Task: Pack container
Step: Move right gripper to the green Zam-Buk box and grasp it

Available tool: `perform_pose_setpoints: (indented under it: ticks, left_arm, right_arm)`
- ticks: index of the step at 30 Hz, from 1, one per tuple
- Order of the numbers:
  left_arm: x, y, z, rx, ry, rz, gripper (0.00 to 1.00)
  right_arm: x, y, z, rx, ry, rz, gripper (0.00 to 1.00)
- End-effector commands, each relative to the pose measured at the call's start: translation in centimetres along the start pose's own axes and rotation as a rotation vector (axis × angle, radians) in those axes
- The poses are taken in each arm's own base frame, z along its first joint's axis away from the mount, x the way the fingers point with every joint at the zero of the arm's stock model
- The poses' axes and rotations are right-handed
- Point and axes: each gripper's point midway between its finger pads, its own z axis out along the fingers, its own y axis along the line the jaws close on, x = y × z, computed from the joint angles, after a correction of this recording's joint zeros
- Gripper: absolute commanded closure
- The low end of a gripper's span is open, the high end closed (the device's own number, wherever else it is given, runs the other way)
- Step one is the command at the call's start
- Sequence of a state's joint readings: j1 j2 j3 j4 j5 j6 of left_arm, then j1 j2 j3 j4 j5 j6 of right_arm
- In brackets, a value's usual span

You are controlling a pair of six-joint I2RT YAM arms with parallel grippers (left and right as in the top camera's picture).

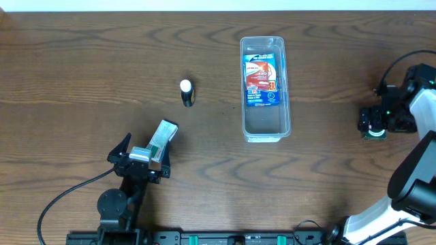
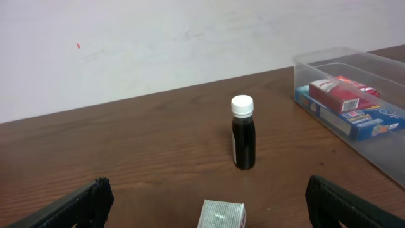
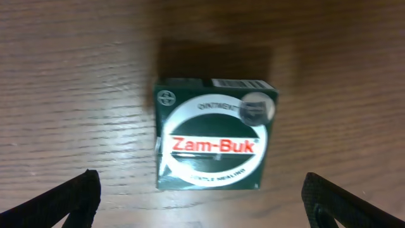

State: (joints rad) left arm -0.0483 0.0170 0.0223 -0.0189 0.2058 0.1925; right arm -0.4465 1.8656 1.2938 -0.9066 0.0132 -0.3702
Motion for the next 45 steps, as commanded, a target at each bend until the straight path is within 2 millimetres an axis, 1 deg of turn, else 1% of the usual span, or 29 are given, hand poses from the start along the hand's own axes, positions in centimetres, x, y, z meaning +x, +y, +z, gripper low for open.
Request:
perform_pose_setpoints:
  ticks: [1,9,18,27,35,39,42,45]
  left_arm:
    - [1.7,-0.3,0.1,0.014,0.049,0.008,0.02]
    - [1.7,-0.3,0.1,0.014,0.049,0.008,0.02]
    - [1.7,-0.3,0.1,0.014,0.049,0.008,0.02]
    - [1.7,-0.3,0.1,0.014,0.049,0.008,0.02]
    - [1.7,-0.3,0.1,0.014,0.049,0.008,0.02]
    - [1.7,-0.3,0.1,0.014,0.049,0.008,0.02]
    - [1.7,-0.3,0.1,0.014,0.049,0.008,0.02]
    - [1.7,-0.3,0.1,0.014,0.049,0.008,0.02]
  right_arm:
    - [0.3,-0.1,0.9,-0.025,0.017,0.001,0.01]
    - [0.4,-0.1,2.2,-0.03,0.04,0.001,0.01]
    - [-0.6,-0.5,2.7,-0.014,0.003,0.002,0.01]
    - [-0.2,-0.3,4.0,-0.028,0.035,0.002,0.01]
    - [-0.2,-0.3,4.1,-0.028,0.038,0.002,0.01]
    - [0.0,-0.3,4.2,-0.03,0.043,0.002,0.04]
    - [0.1,-0.2,4.2,-0.031,0.045,0.003,0.1]
    - [0.3,-0.1,4.3,-0.033,0.05,0.006,0.12]
